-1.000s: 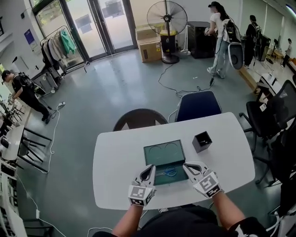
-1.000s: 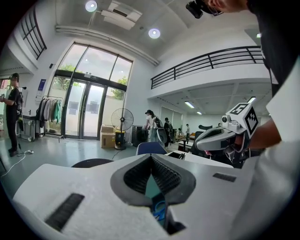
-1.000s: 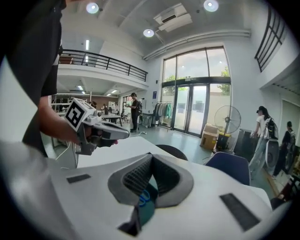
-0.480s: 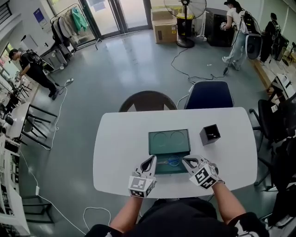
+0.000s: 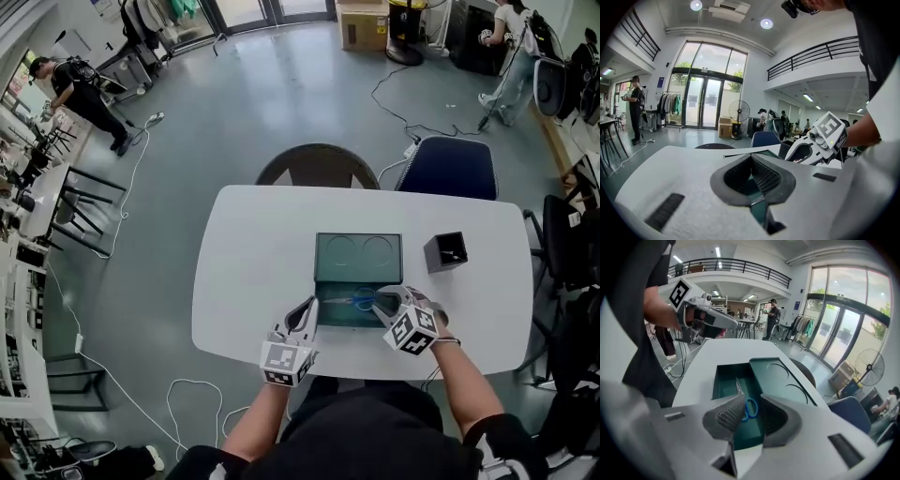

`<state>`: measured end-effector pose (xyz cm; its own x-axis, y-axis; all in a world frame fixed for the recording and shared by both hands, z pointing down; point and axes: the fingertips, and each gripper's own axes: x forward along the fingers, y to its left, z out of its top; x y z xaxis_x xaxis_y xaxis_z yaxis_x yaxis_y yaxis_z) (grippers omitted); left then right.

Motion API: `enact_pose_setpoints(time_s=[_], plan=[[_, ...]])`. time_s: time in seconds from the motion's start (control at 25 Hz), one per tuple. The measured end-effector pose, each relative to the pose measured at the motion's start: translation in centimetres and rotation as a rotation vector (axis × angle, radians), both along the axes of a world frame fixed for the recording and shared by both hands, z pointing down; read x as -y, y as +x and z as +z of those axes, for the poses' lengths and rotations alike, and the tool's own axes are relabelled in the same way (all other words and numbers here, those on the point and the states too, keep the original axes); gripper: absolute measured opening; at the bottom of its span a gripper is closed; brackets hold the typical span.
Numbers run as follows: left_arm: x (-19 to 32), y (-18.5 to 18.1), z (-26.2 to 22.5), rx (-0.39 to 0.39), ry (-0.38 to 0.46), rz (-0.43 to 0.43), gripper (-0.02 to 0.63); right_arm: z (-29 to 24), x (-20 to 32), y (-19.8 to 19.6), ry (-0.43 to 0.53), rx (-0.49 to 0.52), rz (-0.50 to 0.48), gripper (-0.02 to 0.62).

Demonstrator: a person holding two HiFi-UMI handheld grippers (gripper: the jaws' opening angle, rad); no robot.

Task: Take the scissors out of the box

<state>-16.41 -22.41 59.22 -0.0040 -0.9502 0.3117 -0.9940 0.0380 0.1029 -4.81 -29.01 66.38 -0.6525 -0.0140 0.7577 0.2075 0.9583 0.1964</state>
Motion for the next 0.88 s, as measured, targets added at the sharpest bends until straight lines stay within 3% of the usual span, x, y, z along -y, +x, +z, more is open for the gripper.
enact_pose_setpoints(time_s=[0.32, 0.52, 0.88], plan=[[-1.9, -1.4, 0.5, -0.015, -0.040, -0.068, 0.008, 5.0, -1.3, -1.0, 0.122, -0.186, -0.214, 0.114], [-2.4, -1.6, 0.4, -0.017, -0.037, -0.094, 0.008, 6.9, -1.9, -1.2, 0.105, -0.243, -0.258, 0.126], [-3.9, -1.6, 1.4, -0.030, -0.055, -0.111, 0.008, 9.7, -1.7, -1.6, 0.186, -0.317, -0.280, 0.140]])
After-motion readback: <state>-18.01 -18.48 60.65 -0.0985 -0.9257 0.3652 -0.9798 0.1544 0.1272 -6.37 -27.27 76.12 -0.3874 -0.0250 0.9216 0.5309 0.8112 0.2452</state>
